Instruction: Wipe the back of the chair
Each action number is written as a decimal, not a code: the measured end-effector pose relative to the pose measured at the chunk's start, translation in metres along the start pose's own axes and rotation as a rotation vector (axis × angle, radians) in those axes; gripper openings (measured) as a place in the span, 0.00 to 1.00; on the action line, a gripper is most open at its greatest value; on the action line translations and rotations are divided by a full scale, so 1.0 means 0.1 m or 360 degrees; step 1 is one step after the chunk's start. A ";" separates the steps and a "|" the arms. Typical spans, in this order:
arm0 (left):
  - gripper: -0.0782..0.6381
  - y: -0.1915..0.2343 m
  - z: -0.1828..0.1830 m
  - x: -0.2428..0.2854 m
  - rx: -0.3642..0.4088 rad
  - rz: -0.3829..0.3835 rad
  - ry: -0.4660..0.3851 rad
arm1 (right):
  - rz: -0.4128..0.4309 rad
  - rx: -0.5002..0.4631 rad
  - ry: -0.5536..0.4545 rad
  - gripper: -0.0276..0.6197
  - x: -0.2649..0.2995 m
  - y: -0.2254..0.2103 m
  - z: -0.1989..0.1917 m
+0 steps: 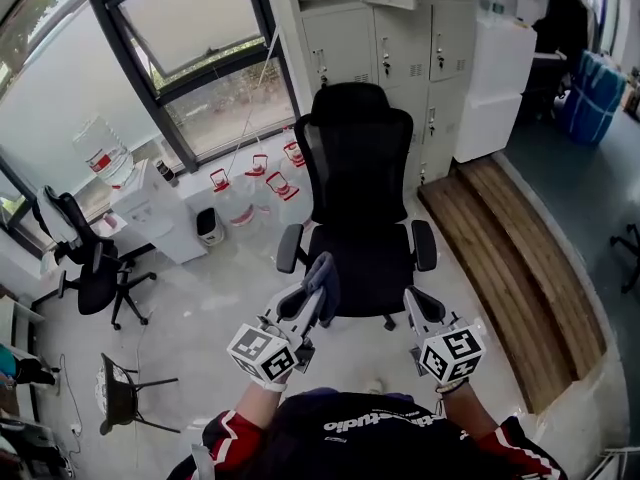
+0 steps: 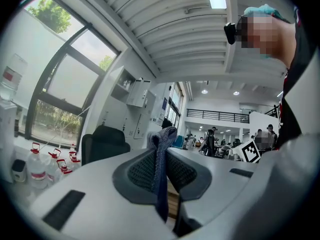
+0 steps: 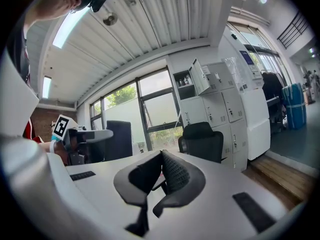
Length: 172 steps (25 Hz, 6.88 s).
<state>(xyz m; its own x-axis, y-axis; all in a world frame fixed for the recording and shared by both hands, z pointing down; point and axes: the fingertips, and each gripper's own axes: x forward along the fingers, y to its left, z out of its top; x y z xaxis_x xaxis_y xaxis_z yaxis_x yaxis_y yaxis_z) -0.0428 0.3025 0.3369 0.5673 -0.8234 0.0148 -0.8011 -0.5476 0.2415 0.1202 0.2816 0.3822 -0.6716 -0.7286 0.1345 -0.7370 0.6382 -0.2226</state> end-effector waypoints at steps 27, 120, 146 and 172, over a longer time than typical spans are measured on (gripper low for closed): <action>0.19 2.52 0.58 0.22 -0.0102 0.0005 -0.0122 | -0.0011 -0.0159 0.0043 0.06 2.45 0.45 0.46; 0.19 4.16 -1.73 8.09 0.0052 -0.0078 0.0491 | -0.0938 0.0197 0.0021 0.06 3.15 -4.41 0.56; 0.19 5.76 -1.05 5.44 0.0052 0.0394 0.0348 | -0.0368 0.0053 0.0068 0.06 4.33 -3.60 0.67; 0.19 7.29 -1.85 4.97 0.0091 0.0864 0.0544 | -0.0344 0.0064 0.0256 0.06 4.60 -3.55 0.32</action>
<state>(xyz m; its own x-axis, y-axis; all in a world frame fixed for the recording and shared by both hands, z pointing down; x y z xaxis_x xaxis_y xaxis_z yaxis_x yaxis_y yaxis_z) -0.3096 -0.4781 0.6998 0.0994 -0.8970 0.4307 -0.9949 -0.0812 0.0605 0.0758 -0.2879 0.4919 -0.5048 -0.7960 0.3341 -0.8631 0.4593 -0.2099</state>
